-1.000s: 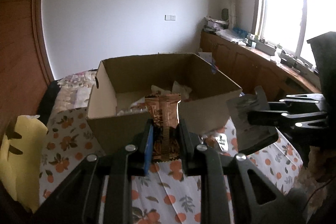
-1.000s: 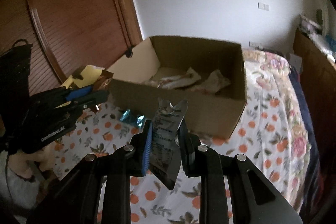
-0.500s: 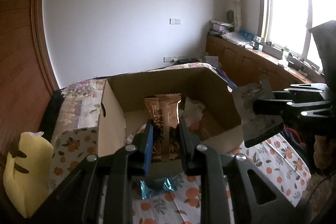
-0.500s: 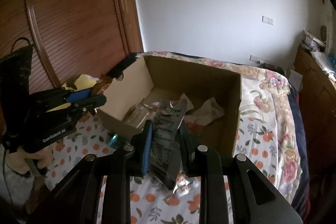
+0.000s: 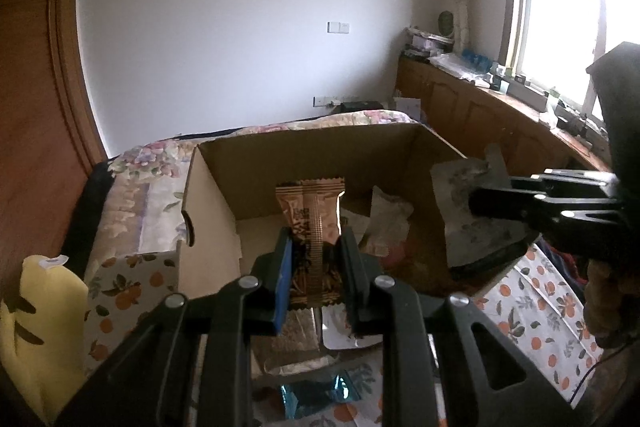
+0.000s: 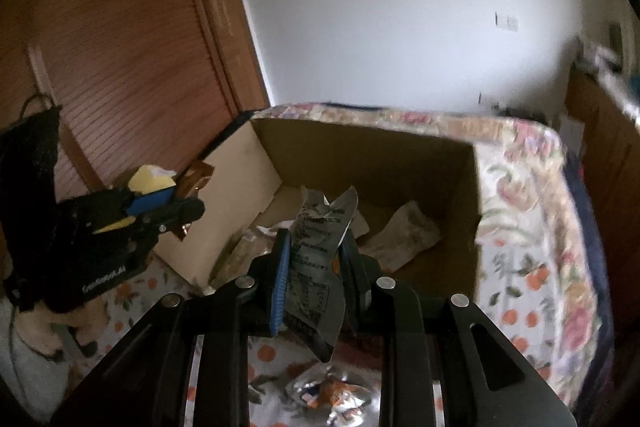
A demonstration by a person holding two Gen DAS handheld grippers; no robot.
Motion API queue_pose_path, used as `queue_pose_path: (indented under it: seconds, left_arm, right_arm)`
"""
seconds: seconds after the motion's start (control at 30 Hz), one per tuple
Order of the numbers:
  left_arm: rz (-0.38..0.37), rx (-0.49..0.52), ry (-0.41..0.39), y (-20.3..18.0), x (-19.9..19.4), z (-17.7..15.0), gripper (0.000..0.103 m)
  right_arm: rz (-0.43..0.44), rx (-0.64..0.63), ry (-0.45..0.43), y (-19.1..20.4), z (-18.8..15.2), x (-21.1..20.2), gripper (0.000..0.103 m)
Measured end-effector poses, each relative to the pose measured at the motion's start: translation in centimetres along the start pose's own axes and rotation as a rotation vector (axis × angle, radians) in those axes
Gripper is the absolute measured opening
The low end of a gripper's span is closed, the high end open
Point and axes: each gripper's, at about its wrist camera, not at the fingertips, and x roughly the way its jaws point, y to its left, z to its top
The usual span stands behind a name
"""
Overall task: Organize snacks
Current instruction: 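Lower both packets into the box and open both tools, then move both tools back toward the remaining silver packets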
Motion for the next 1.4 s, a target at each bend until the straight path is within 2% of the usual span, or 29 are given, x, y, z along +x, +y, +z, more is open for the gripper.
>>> queue_pose_path:
  seconds: [0.3, 0.43, 0.6, 0.87, 0.93, 1.03, 1.17, 1.23, 1.4]
  left_arm:
    - [-0.013, -0.004, 0.034, 0.1, 2.3, -0.7, 0.02]
    - [-0.018, -0.002, 0.063, 0.0, 3.3, -0.8, 0.021]
    - [-0.012, -0.023, 0.063, -0.1, 3.4, -1.1, 0.023]
    - [-0.011, -0.033, 0.044, -0.2, 2.1, -1.5, 0.039]
    - [-0.009, -0.047, 0.029, -0.2, 1.3, -1.6, 0.041]
    - [0.0, -0.063, -0.001, -0.2, -0.2, -1.9, 0.043]
    - [0.017, -0.048, -0.038, -0.3, -2.5, -2.7, 0.044]
    - [0.017, -0.048, -0.05, -0.4, -3.7, -3.3, 0.045]
    - [0.012, -0.036, -0.075, -0.9, -6.1, -5.1, 0.046]
  right_arm:
    - [-0.025, 0.054, 0.032, -1.9, -0.2, 3.0, 0.022]
    - [-0.062, 0.059, 0.05, -2.3, -0.1, 4.1, 0.022]
    - [-0.068, 0.054, 0.081, -2.4, -0.9, 4.8, 0.023]
    - [-0.059, 0.04, 0.063, -2.0, -1.5, 3.8, 0.028]
    - [-0.049, 0.045, 0.047, -1.9, -1.6, 2.8, 0.035]
    - [-0.052, 0.047, 0.017, -1.4, -2.2, 0.7, 0.036]
    - [-0.064, 0.026, -0.032, -0.4, -3.5, -2.7, 0.044]
    - [-0.073, 0.025, -0.056, 0.0, -4.2, -4.1, 0.058]
    - [-0.073, -0.002, -0.066, 1.0, -6.8, -6.2, 0.075]
